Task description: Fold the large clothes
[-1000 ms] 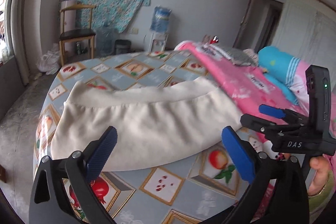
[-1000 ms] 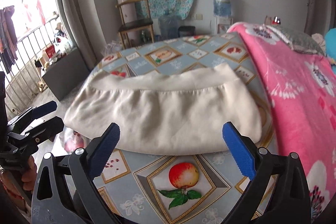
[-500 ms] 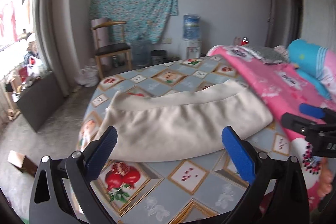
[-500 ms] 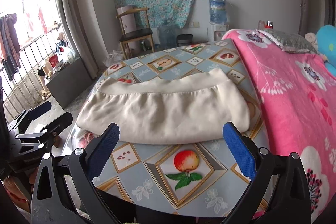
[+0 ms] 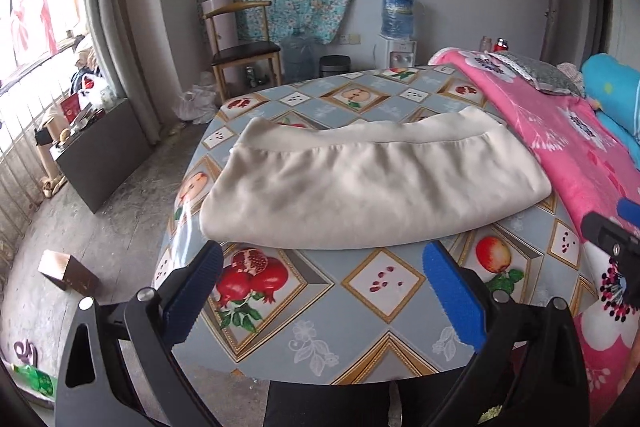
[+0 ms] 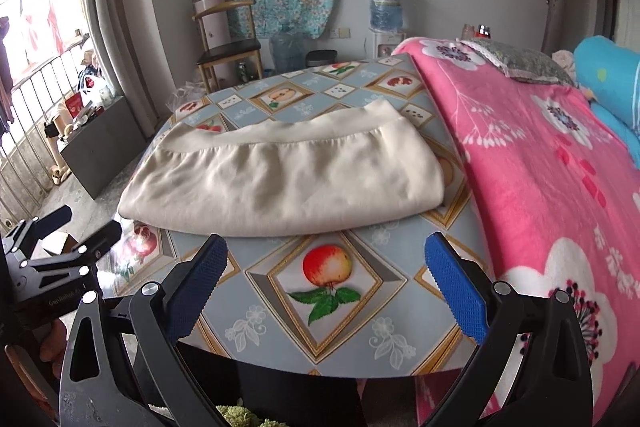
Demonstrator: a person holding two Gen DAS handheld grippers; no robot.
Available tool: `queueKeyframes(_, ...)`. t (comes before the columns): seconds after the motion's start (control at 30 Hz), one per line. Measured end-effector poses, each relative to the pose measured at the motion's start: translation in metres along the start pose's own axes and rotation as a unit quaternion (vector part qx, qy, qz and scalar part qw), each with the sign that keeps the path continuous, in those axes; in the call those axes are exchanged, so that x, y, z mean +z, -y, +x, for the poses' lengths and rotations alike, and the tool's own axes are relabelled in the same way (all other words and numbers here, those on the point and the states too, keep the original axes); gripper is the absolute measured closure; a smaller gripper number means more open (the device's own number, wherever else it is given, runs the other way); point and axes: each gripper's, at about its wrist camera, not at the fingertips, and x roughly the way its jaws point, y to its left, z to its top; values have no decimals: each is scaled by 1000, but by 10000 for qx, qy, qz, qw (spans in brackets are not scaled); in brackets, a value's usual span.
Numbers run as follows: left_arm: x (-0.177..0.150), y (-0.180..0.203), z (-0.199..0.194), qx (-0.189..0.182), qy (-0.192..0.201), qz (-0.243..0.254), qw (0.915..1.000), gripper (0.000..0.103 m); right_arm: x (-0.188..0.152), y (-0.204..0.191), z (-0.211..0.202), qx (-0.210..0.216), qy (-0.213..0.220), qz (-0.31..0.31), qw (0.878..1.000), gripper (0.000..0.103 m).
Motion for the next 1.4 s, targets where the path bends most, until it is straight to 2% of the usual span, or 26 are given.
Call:
queueKeyframes(0.17,-4,-12,8,210,-256,-270,9991,5,-10,-6,4,-175,-152,-31,9997,7)
queueKeyframes(0.3,-9,-15,14,498,-434,-265,9975,5,-11,-7,8,-237,-249,-23,9994,7)
queueKeyframes(0.53,-15,-13,26,547,-759,-415,9947,5,-10,-9,14,-249,-263,26,9993,7)
queueKeyframes(0.77,-19,-8,38,655,-1144,-454,9902,5,-12,-16,39,-407,-686,-82,9968,7)
queueKeyframes(0.97,-14,-13,54,608,-1433,-614,9859,5,-12,-21,57,-411,-965,-61,9945,7)
queueKeyframes(1.4,1,-11,73,264,-1541,-614,9858,5,-5,-28,72,-466,-1104,-135,9927,7)
